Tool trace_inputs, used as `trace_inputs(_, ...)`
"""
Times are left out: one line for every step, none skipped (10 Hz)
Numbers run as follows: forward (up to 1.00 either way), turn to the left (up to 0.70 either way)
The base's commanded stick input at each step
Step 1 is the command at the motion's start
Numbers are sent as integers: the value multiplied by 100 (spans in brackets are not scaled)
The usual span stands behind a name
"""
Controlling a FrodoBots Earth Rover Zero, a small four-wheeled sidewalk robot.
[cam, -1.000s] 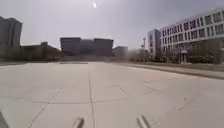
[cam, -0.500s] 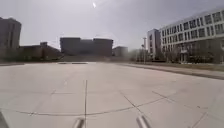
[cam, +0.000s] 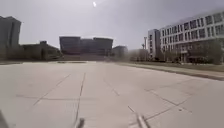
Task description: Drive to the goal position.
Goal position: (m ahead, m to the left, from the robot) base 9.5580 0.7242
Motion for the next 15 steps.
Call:
trace_inputs(70, 0)
trace_inputs(70, 1)
trace_inputs(70, 8)
trace_inputs(70, 22)
trace_inputs(70, 35)
trace_inputs(70, 35)
trace_inputs(70, 35)
trace_inputs(70, 35)
trace_inputs(70, 35)
trace_inputs(70, 35)
trace_inputs(70, 35)
trace_inputs(70, 7)
trace_inputs(70, 0)
trace_inputs(70, 0)
trace_inputs(70, 0)
